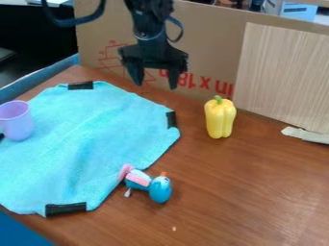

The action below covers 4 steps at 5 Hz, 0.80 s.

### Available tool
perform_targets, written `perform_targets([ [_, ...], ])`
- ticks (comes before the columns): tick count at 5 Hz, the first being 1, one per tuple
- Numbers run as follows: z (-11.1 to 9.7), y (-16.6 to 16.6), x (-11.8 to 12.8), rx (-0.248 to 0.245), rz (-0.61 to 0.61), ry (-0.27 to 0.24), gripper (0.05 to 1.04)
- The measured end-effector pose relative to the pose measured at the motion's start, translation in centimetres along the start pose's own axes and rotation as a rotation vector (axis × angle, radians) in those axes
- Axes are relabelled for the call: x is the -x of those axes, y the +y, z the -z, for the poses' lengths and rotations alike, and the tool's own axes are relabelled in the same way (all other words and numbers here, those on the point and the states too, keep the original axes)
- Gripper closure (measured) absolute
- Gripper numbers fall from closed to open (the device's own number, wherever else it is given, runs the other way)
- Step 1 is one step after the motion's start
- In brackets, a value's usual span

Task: Fold the cloth from top right to left

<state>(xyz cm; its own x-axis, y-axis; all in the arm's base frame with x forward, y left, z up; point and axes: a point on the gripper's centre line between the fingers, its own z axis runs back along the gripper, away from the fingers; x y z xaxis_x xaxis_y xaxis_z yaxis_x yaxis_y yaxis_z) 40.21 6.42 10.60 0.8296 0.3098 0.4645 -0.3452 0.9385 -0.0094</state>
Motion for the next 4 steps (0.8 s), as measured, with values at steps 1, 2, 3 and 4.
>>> perform_targets([
  [1, 1.0, -0.7, 0.5, -0.011, -0.069, 0.04, 0.083],
  [2, 2.0, -0.6, 1.2, -0.038, -0.135, 0.076, 0.082],
  [3, 2.5, -0.3, 1.5, -0.062, -0.182, 0.096, 0.083],
  [4, 3.4, 0.0, 1.8, -0.077, -0.226, 0.134, 0.082],
])
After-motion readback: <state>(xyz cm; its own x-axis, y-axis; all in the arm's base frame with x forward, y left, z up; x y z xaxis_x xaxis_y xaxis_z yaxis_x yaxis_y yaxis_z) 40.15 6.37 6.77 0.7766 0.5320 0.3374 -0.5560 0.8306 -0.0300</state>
